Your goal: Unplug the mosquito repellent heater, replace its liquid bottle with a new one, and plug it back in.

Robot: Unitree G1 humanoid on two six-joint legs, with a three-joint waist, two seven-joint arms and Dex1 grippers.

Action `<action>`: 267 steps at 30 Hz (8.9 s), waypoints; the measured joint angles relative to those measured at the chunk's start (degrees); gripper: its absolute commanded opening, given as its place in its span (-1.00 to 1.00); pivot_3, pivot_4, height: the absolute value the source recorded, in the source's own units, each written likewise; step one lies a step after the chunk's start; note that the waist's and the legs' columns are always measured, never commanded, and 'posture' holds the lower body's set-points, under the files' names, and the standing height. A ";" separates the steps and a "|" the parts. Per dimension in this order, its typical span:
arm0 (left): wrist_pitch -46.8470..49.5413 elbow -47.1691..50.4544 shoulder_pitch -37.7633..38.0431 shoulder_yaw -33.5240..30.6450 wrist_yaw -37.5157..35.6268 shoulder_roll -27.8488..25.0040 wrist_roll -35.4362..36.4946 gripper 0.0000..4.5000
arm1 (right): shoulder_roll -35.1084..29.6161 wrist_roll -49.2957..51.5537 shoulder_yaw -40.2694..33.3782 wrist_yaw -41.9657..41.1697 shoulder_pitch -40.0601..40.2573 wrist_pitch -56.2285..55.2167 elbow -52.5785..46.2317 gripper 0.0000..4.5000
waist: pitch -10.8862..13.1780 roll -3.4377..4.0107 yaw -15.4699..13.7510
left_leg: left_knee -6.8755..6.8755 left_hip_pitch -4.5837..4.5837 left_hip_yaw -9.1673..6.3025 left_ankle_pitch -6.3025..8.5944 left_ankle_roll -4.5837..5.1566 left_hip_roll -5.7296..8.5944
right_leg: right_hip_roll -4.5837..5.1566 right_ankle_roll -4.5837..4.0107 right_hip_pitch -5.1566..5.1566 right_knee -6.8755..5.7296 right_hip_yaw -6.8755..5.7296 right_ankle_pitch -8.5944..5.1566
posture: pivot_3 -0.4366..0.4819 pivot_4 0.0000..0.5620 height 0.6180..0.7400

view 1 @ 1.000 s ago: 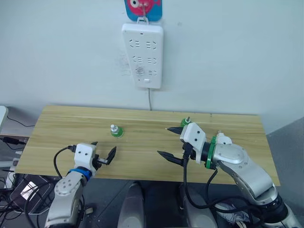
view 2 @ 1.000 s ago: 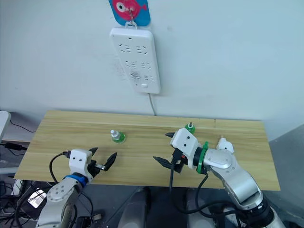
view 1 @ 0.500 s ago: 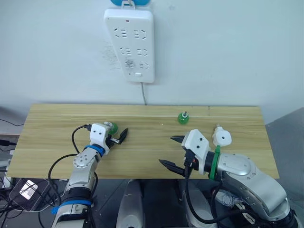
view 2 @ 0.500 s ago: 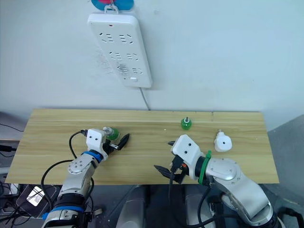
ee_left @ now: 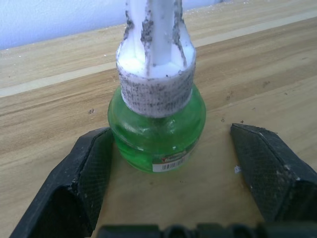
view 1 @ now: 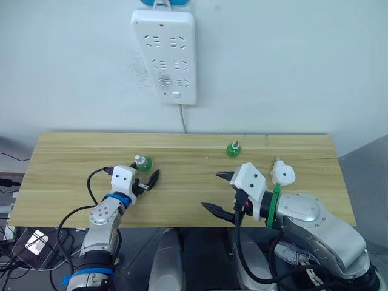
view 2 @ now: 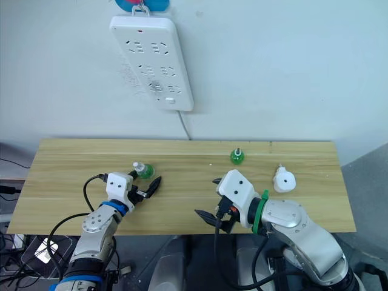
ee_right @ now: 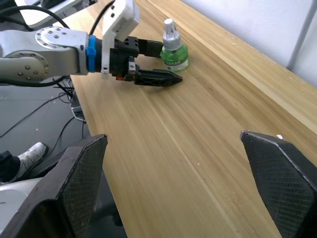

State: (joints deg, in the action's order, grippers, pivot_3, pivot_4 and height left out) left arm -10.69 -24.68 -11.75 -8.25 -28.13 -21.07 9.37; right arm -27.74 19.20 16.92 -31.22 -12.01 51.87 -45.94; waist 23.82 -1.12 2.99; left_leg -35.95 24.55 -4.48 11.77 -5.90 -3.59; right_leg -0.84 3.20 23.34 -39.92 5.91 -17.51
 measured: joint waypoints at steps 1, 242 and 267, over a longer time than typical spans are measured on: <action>-0.08 -0.38 -0.55 0.08 0.08 0.04 -0.27 0.79 | -0.01 0.07 -0.01 0.06 -0.02 0.02 0.00 1.00 | 0.03 -0.02 0.00 | 0.01 0.01 0.00 0.00 0.00 0.00 | 0.00 0.00 0.01 0.02 0.00 0.00 | -0.26 0.81 0.92; 27.49 39.27 0.83 17.94 -39.06 -20.27 8.19 0.00 | -7.04 -2.03 -6.65 -15.43 0.46 -33.37 24.24 0.69 | -5.09 -0.90 -1.18 | -0.14 0.13 -0.34 -0.38 -0.27 0.04 | -0.05 -0.40 0.26 -0.91 -0.37 0.29 | -0.12 -0.07 0.92; 26.81 33.71 -11.89 23.67 -41.77 -13.59 7.95 0.00 | -2.46 1.89 2.25 -11.60 -7.97 -14.15 12.33 -0.64 | -5.14 -0.95 -0.11 | -0.17 0.13 -0.37 -0.39 -0.27 0.05 | -0.05 -0.40 0.25 -0.92 -0.41 0.29 | -0.12 -0.11 0.92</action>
State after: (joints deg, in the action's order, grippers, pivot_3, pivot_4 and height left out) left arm 16.11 9.03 -23.64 15.43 -69.89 -34.66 17.32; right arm -30.19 21.09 19.17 -42.82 -19.98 37.72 -33.61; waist 18.68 -2.07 2.89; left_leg -36.12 24.68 -4.85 11.38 -6.17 -3.54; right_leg -0.89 2.80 23.59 -40.84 5.50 -17.22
